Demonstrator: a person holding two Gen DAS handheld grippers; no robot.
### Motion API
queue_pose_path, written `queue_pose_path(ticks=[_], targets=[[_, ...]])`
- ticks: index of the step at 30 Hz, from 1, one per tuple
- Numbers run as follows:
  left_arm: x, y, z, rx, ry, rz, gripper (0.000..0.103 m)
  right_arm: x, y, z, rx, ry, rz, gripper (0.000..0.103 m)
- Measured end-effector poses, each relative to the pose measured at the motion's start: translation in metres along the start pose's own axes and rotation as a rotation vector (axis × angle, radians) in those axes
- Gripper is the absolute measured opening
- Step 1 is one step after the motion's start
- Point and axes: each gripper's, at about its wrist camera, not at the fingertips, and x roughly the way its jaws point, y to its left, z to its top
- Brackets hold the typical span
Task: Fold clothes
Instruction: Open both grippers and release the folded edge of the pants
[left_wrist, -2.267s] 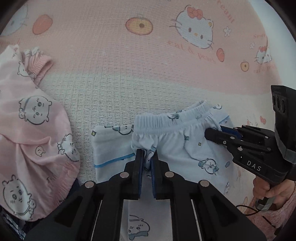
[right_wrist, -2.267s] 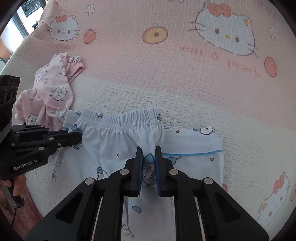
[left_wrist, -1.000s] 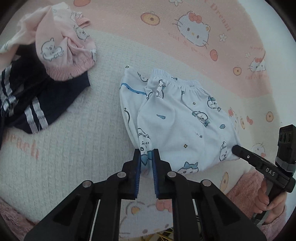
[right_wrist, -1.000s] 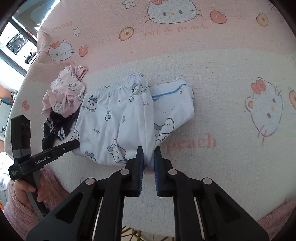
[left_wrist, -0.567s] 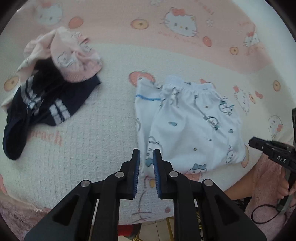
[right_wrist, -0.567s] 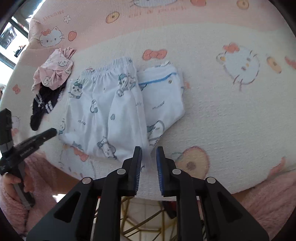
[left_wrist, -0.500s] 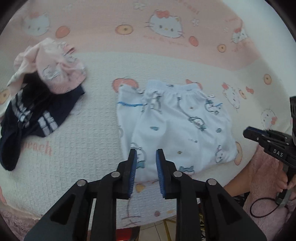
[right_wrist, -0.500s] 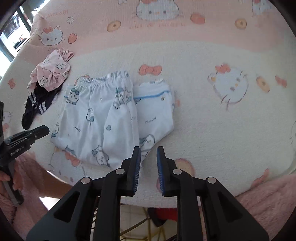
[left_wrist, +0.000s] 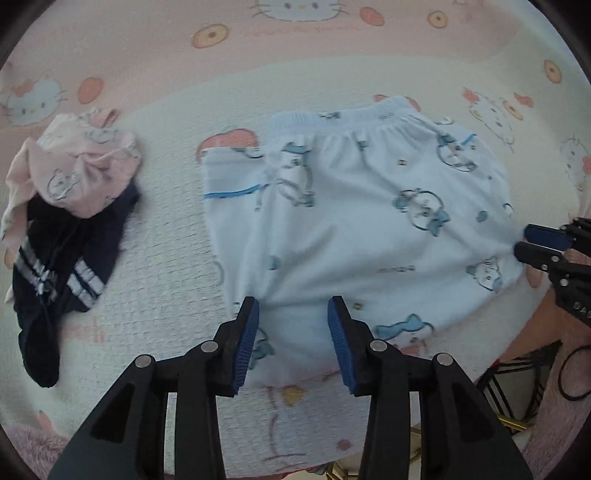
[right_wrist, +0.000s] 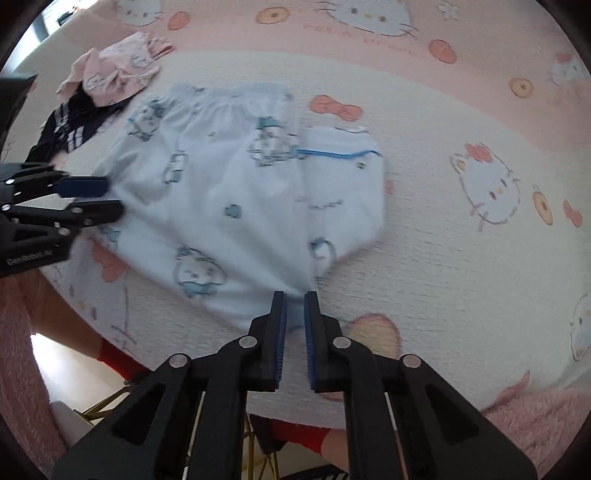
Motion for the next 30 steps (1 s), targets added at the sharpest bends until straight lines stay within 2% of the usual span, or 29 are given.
queue_pose_path(ticks=[1, 4, 6, 8, 11, 13, 15, 18, 20, 22, 24, 25, 30], targets=[[-0.003, 0.012, -0.001, -0.066, -0.003, -0.026, 0.042, -0.002, -0.009, -0.001, 0.034, -0.001, 0.008, 0.029], [-0.010, 0.045, -0.007, -0.247, -0.004, -0.116, 0.042, -0.014, -0.025, -0.002, 0.124, -0.025, 0.111, 0.029], [-0.010, 0.054, -0.014, -0.301, 0.009, -0.142, 0.043, -0.021, -0.026, -0.004, 0.148, -0.038, 0.185, 0.029], [-0.011, 0.063, -0.021, -0.355, 0.021, -0.174, 0.044, -0.020, -0.021, -0.007, 0.153, -0.014, 0.241, 0.030], [-0.009, 0.073, -0.030, -0.441, 0.030, -0.276, 0.046, -0.005, -0.009, -0.007, 0.140, 0.044, 0.206, 0.032], [-0.008, 0.078, -0.036, -0.485, 0.038, -0.322, 0.047, 0.003, -0.011, -0.007, 0.173, 0.067, 0.223, 0.032], [-0.005, 0.078, -0.040, -0.466, 0.054, -0.264, 0.047, 0.010, -0.013, -0.007, 0.210, 0.083, 0.254, 0.033], [-0.002, 0.078, -0.042, -0.481, 0.029, -0.289, 0.047, 0.012, -0.015, -0.006, 0.236, 0.079, 0.277, 0.035], [-0.001, 0.074, -0.041, -0.479, 0.007, -0.309, 0.047, 0.013, -0.017, -0.006, 0.255, 0.080, 0.274, 0.031], [-0.001, 0.066, -0.039, -0.446, -0.001, -0.303, 0.047, 0.012, -0.017, -0.005, 0.261, 0.080, 0.269, 0.020], [0.000, 0.059, -0.038, -0.418, 0.008, -0.316, 0.038, 0.009, -0.012, -0.004, 0.246, 0.073, 0.263, 0.015], [0.001, 0.055, -0.038, -0.404, 0.016, -0.318, 0.027, 0.007, -0.007, -0.003, 0.226, 0.067, 0.253, 0.013], [-0.003, 0.035, -0.033, -0.334, 0.000, -0.242, 0.018, 0.002, 0.013, 0.002, 0.121, 0.035, 0.174, 0.011]])
